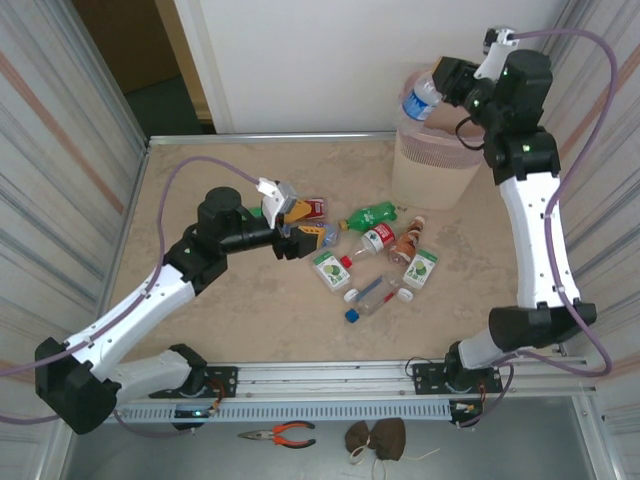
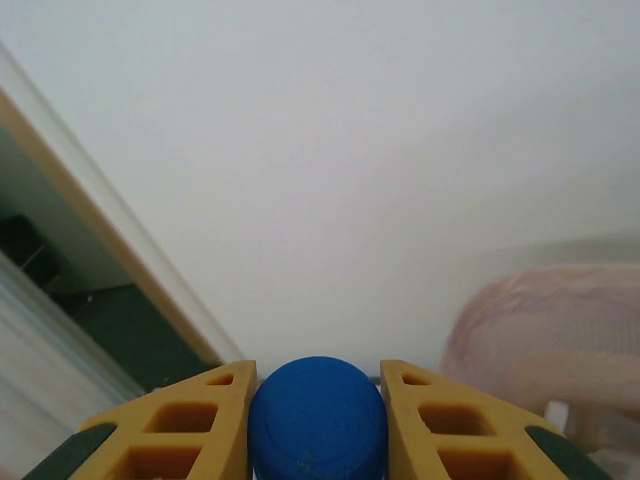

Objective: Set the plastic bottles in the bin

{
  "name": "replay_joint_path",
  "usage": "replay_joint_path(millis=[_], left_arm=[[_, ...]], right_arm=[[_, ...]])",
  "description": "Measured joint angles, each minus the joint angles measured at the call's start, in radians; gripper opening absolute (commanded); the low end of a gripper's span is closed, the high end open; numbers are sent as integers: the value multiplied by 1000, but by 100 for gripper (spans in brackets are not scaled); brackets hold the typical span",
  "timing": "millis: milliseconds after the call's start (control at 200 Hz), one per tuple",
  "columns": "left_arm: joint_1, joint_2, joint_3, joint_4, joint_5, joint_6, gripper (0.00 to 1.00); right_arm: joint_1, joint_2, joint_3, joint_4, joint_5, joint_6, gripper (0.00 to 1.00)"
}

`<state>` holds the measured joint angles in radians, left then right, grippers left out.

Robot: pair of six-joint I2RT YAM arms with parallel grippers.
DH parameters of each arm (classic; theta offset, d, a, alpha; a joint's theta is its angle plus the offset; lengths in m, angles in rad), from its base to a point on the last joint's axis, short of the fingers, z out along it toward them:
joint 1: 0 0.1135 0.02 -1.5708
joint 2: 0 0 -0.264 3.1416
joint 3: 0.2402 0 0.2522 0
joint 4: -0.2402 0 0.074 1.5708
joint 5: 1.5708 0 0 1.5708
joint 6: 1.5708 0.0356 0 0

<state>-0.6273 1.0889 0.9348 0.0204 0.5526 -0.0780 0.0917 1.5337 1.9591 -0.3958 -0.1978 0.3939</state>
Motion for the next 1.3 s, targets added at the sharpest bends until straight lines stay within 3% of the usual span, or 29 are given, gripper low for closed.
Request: replay_joint_path(millis=[301, 636, 1027, 1298], left_arm=[[0, -34, -19, -24, -58, -1, 75], [2, -47, -44, -24, -120, -25, 75], [39, -21, -46, -47, -145, -89, 76], [51, -15, -46, -53, -142, -112, 77]], right_arm=[[-89, 228, 184, -39, 0, -68, 26], [-130, 464, 419, -217, -39, -139, 25], [-126, 594, 454, -433, -125, -227, 25], [-91, 705, 456, -484, -107, -297, 26]])
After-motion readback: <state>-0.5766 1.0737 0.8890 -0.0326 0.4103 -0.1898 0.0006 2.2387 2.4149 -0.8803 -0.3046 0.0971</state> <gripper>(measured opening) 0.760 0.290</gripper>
